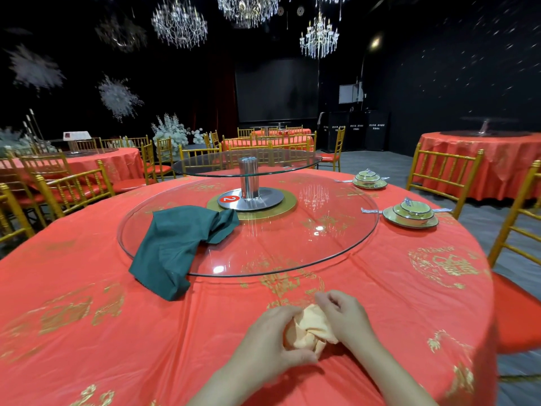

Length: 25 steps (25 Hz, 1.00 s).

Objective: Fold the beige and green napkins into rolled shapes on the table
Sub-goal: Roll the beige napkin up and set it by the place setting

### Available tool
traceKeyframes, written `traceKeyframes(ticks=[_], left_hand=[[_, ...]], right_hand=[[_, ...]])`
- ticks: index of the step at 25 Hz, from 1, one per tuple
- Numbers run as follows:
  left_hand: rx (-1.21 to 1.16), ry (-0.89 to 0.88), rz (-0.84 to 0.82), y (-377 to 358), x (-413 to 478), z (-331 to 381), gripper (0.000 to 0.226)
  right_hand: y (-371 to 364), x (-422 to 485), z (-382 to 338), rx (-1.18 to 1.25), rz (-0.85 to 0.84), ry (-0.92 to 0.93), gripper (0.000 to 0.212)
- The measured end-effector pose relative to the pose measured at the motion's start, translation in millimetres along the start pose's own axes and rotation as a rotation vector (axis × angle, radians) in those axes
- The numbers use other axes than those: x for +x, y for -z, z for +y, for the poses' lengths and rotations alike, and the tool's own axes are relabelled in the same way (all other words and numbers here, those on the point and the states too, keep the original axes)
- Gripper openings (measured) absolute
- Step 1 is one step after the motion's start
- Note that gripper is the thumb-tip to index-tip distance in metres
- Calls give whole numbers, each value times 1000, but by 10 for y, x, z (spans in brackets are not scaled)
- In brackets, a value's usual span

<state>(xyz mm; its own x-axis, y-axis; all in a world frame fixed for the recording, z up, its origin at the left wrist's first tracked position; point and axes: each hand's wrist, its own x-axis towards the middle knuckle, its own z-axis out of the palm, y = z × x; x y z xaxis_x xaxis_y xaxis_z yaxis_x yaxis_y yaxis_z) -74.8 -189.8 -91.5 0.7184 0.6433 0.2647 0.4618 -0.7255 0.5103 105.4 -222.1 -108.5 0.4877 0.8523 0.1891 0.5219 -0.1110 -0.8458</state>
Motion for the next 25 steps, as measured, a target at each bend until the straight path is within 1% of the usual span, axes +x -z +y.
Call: traceKeyframes(ticks=[1,3,4,5,6,7,8,10,11,13,15,17,18,19,20,22,24,25], left_hand=[[32,-19,-22,-26,-8,-11,80],[66,-53,-14,-95,-19,-33,76],[61,-69,1,-119,-15,-46,71],[40,-84,14,-124,2,-47,67],[1,-79,19,-102,29,-37,63],[-67,-49,22,-58,69,-16,59],[-162,7,5,14,111,16,57],[-344,129,-54,172,186,82,58],[-414,175,-110,230,206,101,56],[-531,203,-256,306,205,117,45],[-688,229,-400,332,175,83,40],[-913,293,-474,306,142,31,35],[-980,329,-473,270,123,14,30],[-986,360,-462,220,105,1,24],[-955,381,-434,168,84,-10,18],[-858,384,-329,69,47,-24,3],[-773,367,-210,19,33,-61,16],[-755,366,-162,11,23,-61,19]], right_hand=[[81,2,24,27,12,23,31],[258,-78,57,91,23,127,22],[336,-142,62,73,-32,204,26],[398,-210,64,-18,-130,299,46],[432,-266,62,-191,-230,384,71],[456,-290,42,-349,-280,454,90],[480,-274,28,-412,-278,496,103],[544,-202,-60,-265,-175,484,118],[574,-174,-133,-224,-166,478,121],[608,-134,-280,-264,-256,534,116],[650,-100,-406,-242,-434,530,102],[685,-101,-471,-88,-600,413,90],[668,-119,-457,-20,-658,349,87],[605,-158,-415,20,-690,293,83],[509,-219,-360,34,-692,246,77],[294,-301,-232,56,-598,193,57],[204,-344,-184,109,-454,147,41],[213,-358,-185,125,-404,125,40]])
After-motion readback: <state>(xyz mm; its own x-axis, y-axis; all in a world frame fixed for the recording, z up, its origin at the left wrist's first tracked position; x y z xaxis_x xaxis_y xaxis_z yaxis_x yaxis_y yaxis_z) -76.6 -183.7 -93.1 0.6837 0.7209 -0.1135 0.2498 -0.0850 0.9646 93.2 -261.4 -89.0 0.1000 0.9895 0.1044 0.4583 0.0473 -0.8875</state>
